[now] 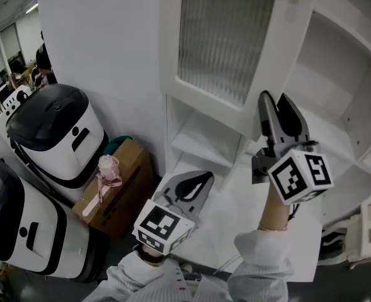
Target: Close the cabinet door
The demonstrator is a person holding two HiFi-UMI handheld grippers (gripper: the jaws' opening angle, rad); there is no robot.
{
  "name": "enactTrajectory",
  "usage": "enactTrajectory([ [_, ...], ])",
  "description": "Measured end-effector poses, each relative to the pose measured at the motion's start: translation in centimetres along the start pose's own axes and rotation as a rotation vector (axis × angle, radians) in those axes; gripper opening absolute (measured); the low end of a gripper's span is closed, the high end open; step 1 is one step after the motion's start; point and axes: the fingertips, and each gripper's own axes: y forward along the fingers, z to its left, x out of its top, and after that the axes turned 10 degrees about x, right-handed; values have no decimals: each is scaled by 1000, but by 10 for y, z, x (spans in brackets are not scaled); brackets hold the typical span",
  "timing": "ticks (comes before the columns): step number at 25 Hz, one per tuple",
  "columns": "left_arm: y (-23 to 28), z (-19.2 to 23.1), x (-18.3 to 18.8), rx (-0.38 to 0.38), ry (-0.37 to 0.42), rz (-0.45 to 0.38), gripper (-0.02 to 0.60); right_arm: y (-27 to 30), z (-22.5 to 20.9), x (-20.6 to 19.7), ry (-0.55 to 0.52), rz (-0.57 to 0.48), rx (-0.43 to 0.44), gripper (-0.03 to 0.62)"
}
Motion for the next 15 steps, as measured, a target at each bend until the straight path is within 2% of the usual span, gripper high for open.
enactTrajectory([
  [8, 6, -2, -5, 33, 1, 4, 11, 1, -21, -6, 8, -11, -53, 184],
  [15, 22, -8, -7, 36, 4, 12, 11, 5, -35, -10, 15, -13, -55, 202],
])
